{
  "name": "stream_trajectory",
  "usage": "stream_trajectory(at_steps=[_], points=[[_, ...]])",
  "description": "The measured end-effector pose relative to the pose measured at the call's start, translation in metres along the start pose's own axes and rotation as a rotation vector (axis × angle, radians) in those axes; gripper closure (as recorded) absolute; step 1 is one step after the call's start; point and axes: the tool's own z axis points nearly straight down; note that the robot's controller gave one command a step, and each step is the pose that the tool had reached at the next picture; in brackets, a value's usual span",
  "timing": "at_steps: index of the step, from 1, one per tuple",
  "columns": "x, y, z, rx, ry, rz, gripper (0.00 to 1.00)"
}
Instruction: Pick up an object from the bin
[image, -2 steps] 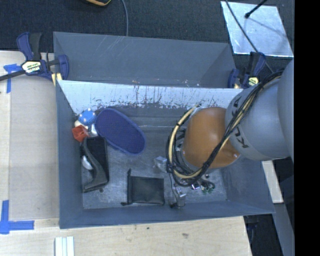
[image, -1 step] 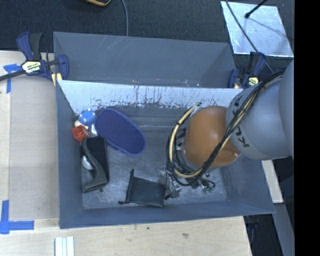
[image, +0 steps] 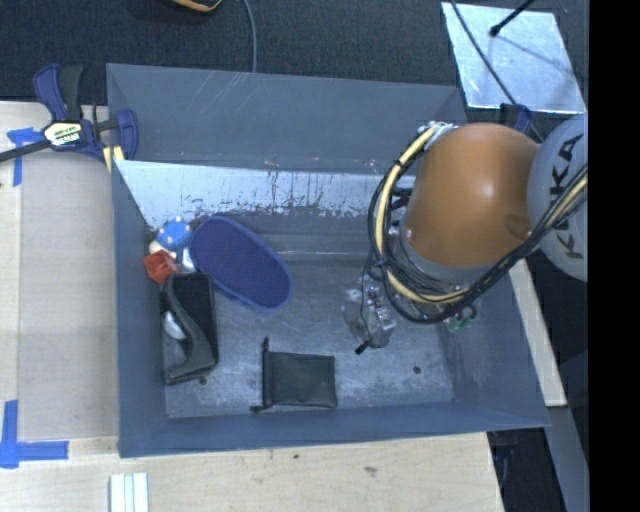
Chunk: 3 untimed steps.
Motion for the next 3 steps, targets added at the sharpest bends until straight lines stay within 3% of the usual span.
stream_trajectory(at_steps=[1,2,3], points=[[-0.004,0.004,0.063,-0.007,0.012,-0.429,1.0],[0.015,0.0,0.066,-0.009,0.01,-0.92,1.0],[-0.027,-0.012,0.145,-0.012,0.005,-1.375,1.0]])
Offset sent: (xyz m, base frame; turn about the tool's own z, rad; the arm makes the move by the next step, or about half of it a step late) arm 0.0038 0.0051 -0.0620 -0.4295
